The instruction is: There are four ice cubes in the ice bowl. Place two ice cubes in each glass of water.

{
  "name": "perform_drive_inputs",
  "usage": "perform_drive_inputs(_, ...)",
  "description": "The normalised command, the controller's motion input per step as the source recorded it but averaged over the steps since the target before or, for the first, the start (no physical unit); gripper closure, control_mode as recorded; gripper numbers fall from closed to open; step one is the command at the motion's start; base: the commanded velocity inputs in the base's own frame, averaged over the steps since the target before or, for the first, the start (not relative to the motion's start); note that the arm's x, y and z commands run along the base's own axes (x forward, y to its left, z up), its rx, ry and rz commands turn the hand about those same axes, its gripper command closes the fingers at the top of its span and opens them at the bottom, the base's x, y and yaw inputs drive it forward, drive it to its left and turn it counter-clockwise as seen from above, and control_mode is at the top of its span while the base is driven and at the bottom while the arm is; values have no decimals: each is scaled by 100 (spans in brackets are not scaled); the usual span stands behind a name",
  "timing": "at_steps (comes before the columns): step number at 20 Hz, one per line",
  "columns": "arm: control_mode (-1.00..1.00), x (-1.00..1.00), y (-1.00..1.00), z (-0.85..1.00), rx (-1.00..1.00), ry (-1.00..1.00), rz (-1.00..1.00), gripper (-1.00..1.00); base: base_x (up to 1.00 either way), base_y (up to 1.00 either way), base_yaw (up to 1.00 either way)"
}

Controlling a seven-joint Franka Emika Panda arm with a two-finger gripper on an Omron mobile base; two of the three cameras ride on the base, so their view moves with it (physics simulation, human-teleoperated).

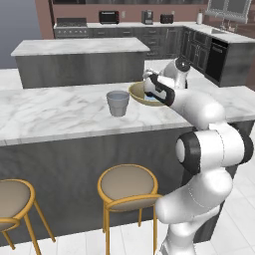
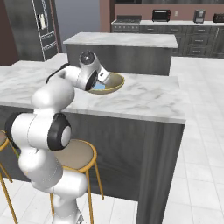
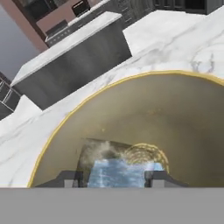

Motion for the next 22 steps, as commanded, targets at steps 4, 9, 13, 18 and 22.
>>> perform_drive_inputs(4, -100, -47, 30, 100, -4, 10, 27, 100, 0, 0, 0)
perform_drive_inputs(9, -100, -54, 66, 100, -19, 27, 43, 100, 0, 0, 0)
perform_drive_inputs(13, -100, -67, 47, 70, -14, 12, 35, 100, 0, 0, 0)
perform_drive_inputs(18, -100, -68, 18, -5, -3, 1, 23, 100, 0, 0, 0)
perform_drive_inputs(22, -100, -48, 8, -54, -3, 1, 11, 100, 0, 0, 0)
